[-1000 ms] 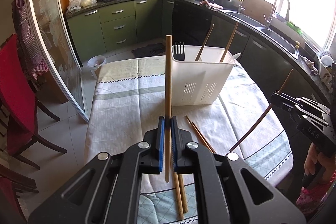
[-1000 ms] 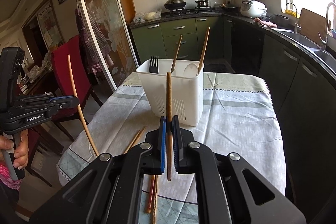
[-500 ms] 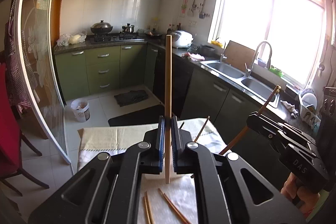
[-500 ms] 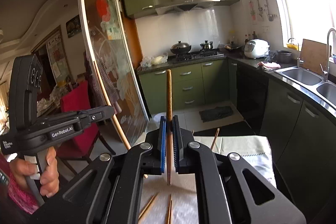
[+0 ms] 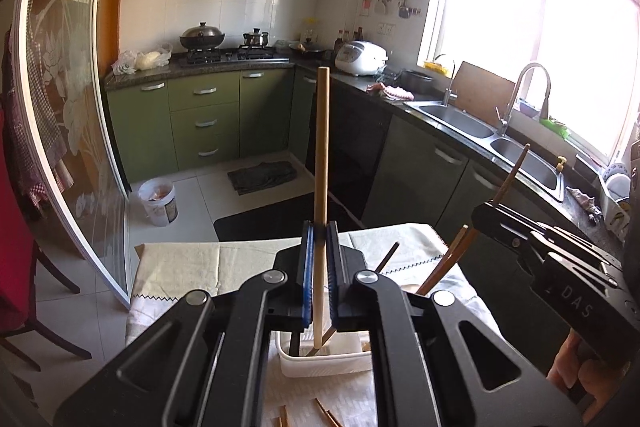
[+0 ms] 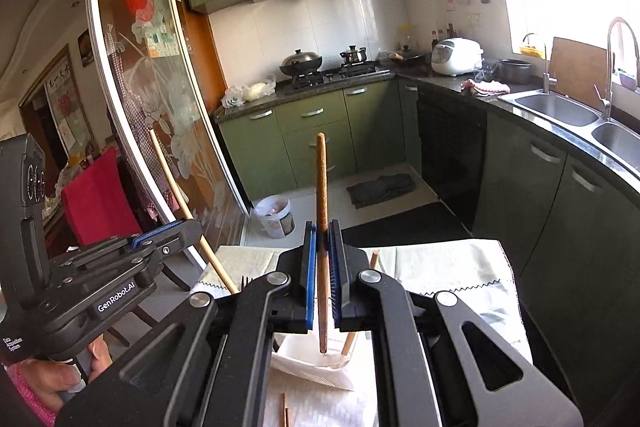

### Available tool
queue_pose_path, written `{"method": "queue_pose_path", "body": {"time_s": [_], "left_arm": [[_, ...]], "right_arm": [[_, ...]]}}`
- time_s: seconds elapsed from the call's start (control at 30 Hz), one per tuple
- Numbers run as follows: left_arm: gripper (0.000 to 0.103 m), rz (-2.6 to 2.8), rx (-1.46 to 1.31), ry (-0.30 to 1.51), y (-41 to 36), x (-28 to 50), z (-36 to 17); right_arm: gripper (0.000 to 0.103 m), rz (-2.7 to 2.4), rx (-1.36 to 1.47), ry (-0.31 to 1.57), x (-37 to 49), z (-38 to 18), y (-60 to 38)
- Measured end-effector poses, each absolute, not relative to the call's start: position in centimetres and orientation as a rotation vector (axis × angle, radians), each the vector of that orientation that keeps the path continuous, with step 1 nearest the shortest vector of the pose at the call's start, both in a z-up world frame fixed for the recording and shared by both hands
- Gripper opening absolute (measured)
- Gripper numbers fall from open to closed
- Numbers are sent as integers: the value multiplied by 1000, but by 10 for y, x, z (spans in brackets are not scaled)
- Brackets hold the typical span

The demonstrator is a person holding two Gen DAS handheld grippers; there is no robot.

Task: Organize utensils
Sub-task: 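Lower both held chopsticks into the white caddy, then open both grippers to release the chopsticks into the caddy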

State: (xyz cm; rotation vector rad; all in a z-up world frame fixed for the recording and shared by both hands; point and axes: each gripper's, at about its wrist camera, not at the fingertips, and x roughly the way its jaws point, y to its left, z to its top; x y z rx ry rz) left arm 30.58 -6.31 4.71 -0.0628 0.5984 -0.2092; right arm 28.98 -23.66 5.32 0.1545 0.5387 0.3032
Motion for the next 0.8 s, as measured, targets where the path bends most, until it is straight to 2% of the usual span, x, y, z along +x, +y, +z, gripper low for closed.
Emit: {"method": "queue_pose_path", "body": {"time_s": [0.33,0.53,0.67,0.8], "left_arm": [[7,-211,-22,724,-66,314,10],[11,-220,-44,728,-60,306,17],[24,-216,-32,737,-56,285,24],[24,-207,3,839,-50,259,8]], "right_arm": [[7,298,113,616,298,13,-234],[8,300,104,604,291,14,-234],[15,303,111,577,280,25,-238],[15,334,120,529,249,40,-246]]}}
